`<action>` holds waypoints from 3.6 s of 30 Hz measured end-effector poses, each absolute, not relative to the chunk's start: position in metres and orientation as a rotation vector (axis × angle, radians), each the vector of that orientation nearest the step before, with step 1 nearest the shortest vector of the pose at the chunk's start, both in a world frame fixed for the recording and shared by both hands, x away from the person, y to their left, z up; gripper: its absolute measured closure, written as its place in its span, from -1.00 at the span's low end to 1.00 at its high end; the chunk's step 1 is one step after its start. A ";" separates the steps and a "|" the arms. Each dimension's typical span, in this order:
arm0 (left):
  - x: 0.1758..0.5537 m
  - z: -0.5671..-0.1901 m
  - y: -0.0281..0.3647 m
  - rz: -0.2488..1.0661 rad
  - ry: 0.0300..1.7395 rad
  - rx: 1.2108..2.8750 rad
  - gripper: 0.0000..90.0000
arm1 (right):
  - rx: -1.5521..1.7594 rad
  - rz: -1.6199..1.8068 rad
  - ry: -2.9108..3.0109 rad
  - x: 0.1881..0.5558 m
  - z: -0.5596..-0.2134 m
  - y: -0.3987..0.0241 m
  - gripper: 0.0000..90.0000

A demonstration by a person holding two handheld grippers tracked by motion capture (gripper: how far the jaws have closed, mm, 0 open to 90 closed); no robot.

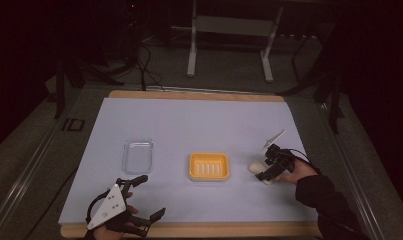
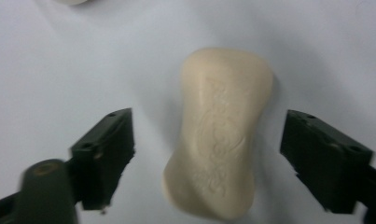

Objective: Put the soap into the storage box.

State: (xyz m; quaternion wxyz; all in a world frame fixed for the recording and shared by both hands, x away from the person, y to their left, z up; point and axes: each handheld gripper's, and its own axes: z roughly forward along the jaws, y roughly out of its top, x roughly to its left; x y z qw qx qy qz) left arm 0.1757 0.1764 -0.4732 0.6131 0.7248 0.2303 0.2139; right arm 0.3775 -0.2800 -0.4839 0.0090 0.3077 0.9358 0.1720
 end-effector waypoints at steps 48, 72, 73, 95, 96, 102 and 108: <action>0.176 -0.474 0.176 0.494 0.532 1.679 -0.98 | 0.879 0.590 2.851 0.373 -0.472 -0.284 0.10; 0.176 -0.474 0.176 0.494 0.532 1.682 -0.98 | 0.442 0.676 3.003 0.373 -0.434 -0.265 0.10; 0.176 -0.474 0.176 0.493 0.532 1.681 -0.98 | 0.430 0.672 3.015 0.373 -0.433 -0.264 0.10; 0.176 -0.474 0.176 0.490 0.528 1.684 -0.98 | 0.174 0.621 3.060 0.378 -0.407 -0.227 0.10; 0.176 -0.474 0.176 0.490 0.528 1.684 -0.98 | 0.164 0.620 3.059 0.378 -0.406 -0.225 0.10; 0.176 -0.474 0.176 0.488 0.528 1.683 -0.98 | 0.114 0.626 3.058 0.380 -0.402 -0.211 0.10; 0.176 -0.474 0.176 0.487 0.528 1.682 -0.98 | 0.066 0.631 3.062 0.381 -0.399 -0.198 0.10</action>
